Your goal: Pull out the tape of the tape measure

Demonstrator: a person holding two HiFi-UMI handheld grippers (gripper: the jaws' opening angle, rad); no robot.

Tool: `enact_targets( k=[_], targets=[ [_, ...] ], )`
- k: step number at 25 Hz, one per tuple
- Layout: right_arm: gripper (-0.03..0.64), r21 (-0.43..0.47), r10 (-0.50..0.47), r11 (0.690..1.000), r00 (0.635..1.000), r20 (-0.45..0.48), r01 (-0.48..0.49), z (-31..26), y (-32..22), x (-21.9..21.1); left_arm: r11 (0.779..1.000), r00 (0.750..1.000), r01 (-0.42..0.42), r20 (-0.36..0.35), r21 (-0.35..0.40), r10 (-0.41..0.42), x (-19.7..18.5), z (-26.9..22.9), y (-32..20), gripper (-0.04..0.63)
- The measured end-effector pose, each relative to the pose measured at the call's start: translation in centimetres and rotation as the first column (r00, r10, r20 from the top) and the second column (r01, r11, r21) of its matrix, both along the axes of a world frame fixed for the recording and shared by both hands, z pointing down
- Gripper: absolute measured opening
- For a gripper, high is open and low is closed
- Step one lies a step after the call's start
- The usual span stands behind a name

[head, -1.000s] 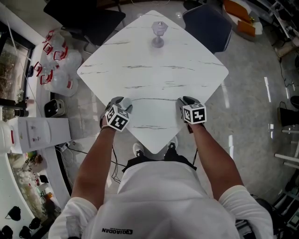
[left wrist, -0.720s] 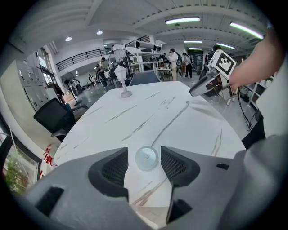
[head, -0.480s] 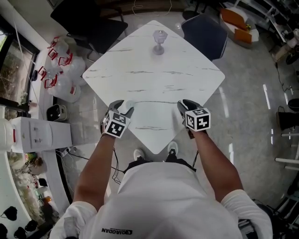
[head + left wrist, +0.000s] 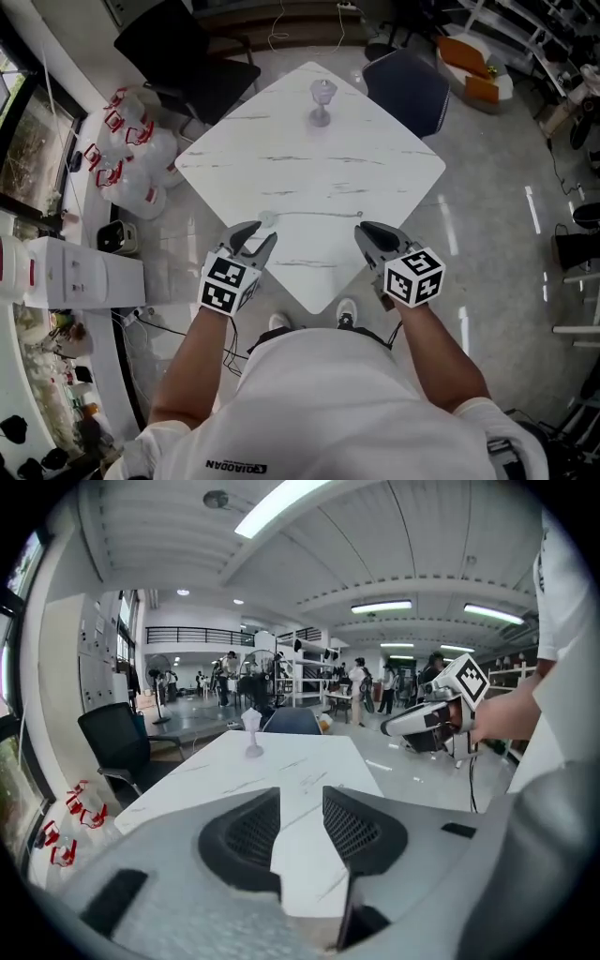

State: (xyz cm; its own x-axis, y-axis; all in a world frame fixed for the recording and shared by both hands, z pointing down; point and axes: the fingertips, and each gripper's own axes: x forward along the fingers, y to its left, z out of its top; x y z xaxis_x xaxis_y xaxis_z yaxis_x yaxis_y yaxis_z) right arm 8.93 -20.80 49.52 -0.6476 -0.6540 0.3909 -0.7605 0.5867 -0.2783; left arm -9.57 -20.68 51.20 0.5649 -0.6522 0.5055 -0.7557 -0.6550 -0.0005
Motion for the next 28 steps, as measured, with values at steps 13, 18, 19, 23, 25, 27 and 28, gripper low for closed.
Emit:
enact_targets(
  k=[13, 18, 19, 23, 25, 27, 28],
  targets=[
    [0.006, 0.166, -0.010, 0.986, 0.999, 0.037, 0.003, -7.3, 3.8, -1.1, 0.986, 0.993, -0.015, -0.116, 0.165, 0.035, 1.7, -9.0, 3.5, 0.009],
    [0.005, 0.216, -0.024, 0.976, 0.998, 0.060, 0.011, -9.3, 4.5, -1.4, 0.977, 0.990, -0.008, -0.134, 0.213, 0.038, 2.1, -11.4, 4.2, 0.009],
    [0.005, 0.217, -0.025, 0.976, 0.998, 0.063, 0.011, -9.4, 4.5, -1.4, 0.976, 0.991, -0.008, -0.131, 0.219, 0.037, 2.1, -11.5, 4.2, 0.009],
    [0.005, 0.210, -0.018, 0.978, 0.998, 0.067, 0.004, -9.2, 4.8, -1.1, 0.976, 0.992, 0.014, -0.127, 0.216, 0.014, 2.0, -11.8, 4.3, 0.009],
    [0.005, 0.202, -0.013, 0.979, 0.998, 0.069, -0.001, -8.9, 4.8, -0.9, 0.978, 0.992, 0.016, -0.126, 0.210, 0.010, 2.0, -11.5, 4.3, 0.009],
    [0.005, 0.195, -0.012, 0.981, 0.997, 0.072, -0.002, -8.7, 4.8, -0.9, 0.979, 0.992, 0.015, -0.129, 0.204, 0.012, 1.8, -11.1, 4.3, 0.009],
    [0.005, 0.194, -0.013, 0.981, 0.997, 0.072, -0.001, -8.7, 4.8, -0.9, 0.979, 0.991, 0.018, -0.133, 0.202, 0.010, 1.8, -11.0, 4.3, 0.009]
  ],
)
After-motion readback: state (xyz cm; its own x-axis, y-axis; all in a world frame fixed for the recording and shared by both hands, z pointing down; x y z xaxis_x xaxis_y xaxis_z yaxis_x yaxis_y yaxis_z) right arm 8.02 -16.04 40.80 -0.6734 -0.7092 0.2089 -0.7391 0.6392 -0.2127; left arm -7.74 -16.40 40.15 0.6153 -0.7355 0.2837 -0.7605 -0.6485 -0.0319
